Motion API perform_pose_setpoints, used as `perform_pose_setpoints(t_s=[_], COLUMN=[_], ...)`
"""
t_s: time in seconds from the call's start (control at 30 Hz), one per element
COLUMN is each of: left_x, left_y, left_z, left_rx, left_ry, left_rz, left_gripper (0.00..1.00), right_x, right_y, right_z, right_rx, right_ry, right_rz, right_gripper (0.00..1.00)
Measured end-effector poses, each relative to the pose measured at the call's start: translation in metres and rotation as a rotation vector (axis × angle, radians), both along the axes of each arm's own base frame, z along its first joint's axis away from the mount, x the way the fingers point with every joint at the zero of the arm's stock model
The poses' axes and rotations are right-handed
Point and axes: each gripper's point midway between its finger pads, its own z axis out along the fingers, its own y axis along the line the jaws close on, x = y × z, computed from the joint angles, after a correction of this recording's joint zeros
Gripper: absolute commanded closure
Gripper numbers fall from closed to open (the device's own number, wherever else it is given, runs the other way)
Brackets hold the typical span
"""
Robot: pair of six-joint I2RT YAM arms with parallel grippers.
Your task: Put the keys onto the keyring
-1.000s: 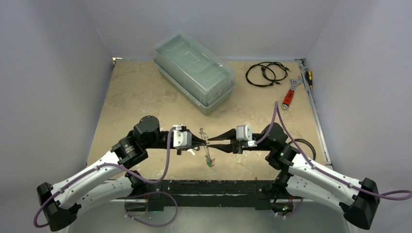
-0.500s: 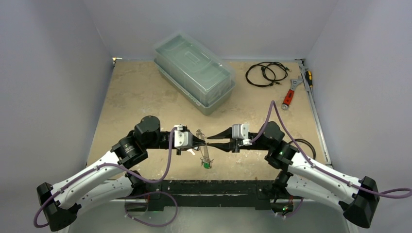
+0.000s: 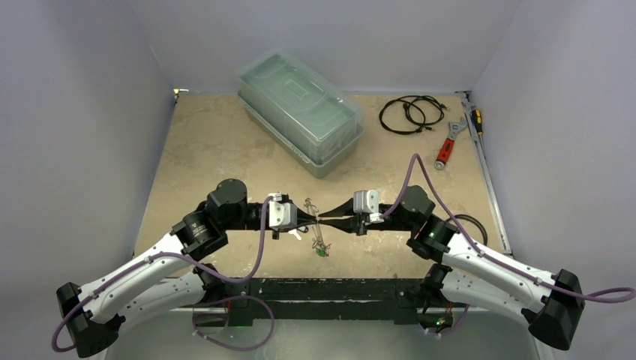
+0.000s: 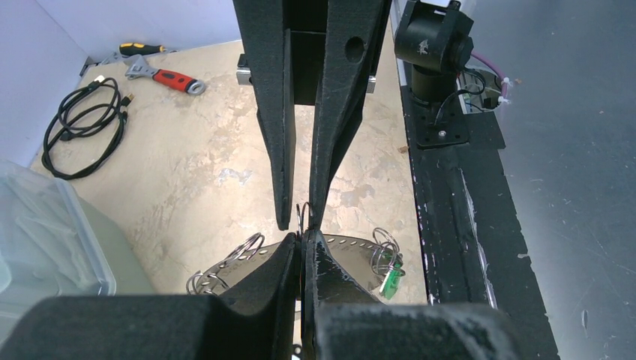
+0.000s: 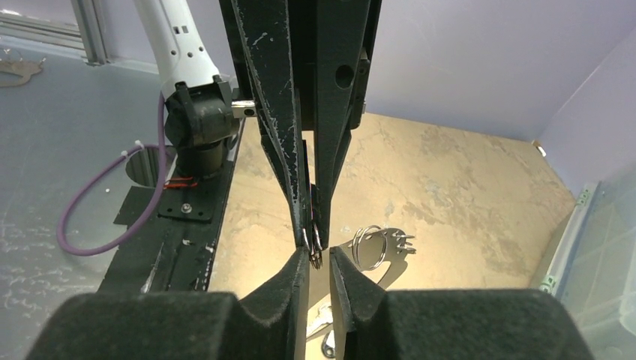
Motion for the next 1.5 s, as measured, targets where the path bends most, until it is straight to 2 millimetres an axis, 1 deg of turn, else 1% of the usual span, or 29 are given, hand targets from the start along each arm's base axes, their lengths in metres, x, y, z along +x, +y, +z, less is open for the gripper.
perform_pose_setpoints(t_s=[0.1, 0.33, 0.37, 0.5, 0.53, 0.6, 0.63, 0.73, 0.87, 1.17, 1.33, 1.5], left_x=[0.001, 0.001, 0.001, 0.003, 0.003, 0.002, 0.001, 0.0, 0.0, -0.002, -0.005, -0.005], left_y=[0.0, 0.0, 0.0, 0.001, 0.001, 0.002, 0.003, 0.006, 0.006, 0.002, 0.0, 0.0], left_z=[0.0, 0.0, 0.0, 0.002, 0.004, 0.009, 0.013, 0.024, 0.032, 0.031, 0.039, 0.043], left_rx=[0.0, 0.001, 0.001, -0.002, -0.008, -0.025, -0.037, -0.071, -0.098, -0.101, -0.13, -0.146], left_ry=[-0.001, -0.001, -0.001, -0.01, -0.016, -0.029, -0.038, -0.064, -0.084, -0.063, -0.068, -0.078], left_rz=[0.005, 0.007, 0.008, 0.014, 0.015, 0.018, 0.019, 0.024, 0.026, 0.006, -0.013, -0.021], left_gripper=[1.0, 1.0, 0.98, 0.72, 0.69, 0.65, 0.65, 0.71, 0.75, 0.75, 0.75, 0.78], right_x=[0.0, 0.0, 0.0, -0.001, -0.001, -0.003, -0.004, -0.007, -0.009, -0.012, -0.014, -0.015], right_y=[0.0, 0.0, 0.0, -0.001, -0.001, -0.003, -0.005, -0.01, -0.013, -0.013, -0.012, -0.009], right_z=[-0.001, -0.001, -0.001, 0.001, 0.003, 0.006, 0.007, 0.014, 0.023, 0.034, 0.042, 0.04], right_rx=[-0.003, -0.005, -0.005, 0.002, 0.007, 0.022, 0.033, 0.073, 0.121, 0.182, 0.213, 0.208], right_ry=[-0.004, -0.007, -0.007, -0.011, -0.012, -0.019, -0.023, -0.035, -0.045, -0.035, -0.042, -0.032], right_rz=[0.001, 0.0, 0.001, 0.002, 0.002, 0.0, 0.0, -0.006, -0.014, -0.002, 0.01, 0.025], right_gripper=[1.0, 1.0, 1.0, 1.0, 1.0, 1.0, 1.0, 1.0, 1.0, 1.0, 1.0, 1.0])
